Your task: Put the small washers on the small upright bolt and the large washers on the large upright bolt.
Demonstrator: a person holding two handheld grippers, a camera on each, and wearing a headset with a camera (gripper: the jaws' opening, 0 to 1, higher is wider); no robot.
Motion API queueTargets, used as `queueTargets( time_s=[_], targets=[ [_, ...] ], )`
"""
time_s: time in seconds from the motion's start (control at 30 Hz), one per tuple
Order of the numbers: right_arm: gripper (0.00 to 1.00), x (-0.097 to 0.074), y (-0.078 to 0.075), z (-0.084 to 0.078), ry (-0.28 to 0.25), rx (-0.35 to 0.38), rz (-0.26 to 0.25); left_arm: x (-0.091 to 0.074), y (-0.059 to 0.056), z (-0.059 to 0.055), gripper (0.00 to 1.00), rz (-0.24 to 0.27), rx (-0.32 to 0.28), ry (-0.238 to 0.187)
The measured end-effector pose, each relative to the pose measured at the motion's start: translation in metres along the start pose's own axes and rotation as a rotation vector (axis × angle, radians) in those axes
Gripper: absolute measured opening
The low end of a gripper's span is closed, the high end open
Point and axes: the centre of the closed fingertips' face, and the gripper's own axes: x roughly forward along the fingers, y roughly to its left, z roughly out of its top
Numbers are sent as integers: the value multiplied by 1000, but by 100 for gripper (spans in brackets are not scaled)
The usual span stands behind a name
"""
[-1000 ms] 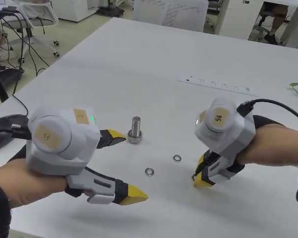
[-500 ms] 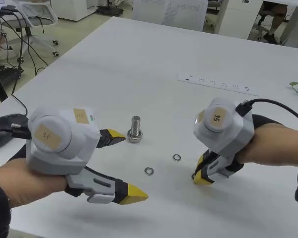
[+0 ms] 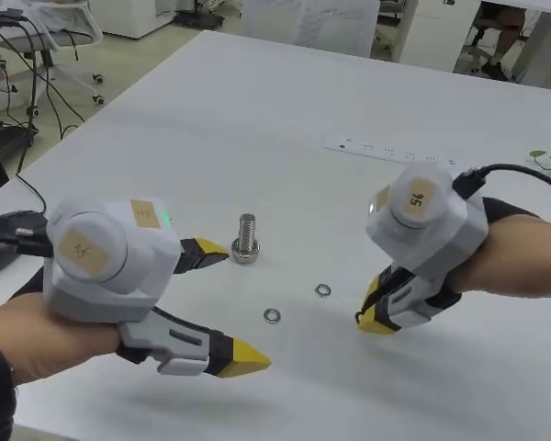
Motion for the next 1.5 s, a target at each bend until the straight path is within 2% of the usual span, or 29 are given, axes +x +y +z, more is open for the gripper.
queueTargets(
  time_s=[0.3,0.53,0.73,0.9,1.13,1.5],
  targets=[
    [13,-25,0,7,-19,1,-27,1,0,2,77,-4,2,-3],
    [13,-42,-7,8,-28,-4,-49,1,1,2,77,-5,3,-4],
    [13,-56,-18,8,-33,-5,-79,2,1,2,77,-7,4,-3],
    [13,-67,-33,5,-36,-2,-115,3,1,2,77,-6,3,-3],
    [13,-65,-51,-4,-22,14,-139,3,2,2,77,-4,1,-3],
    [13,-56,-57,-8,5,12,-129,4,2,1,76,-6,0,-1]
  ],
)
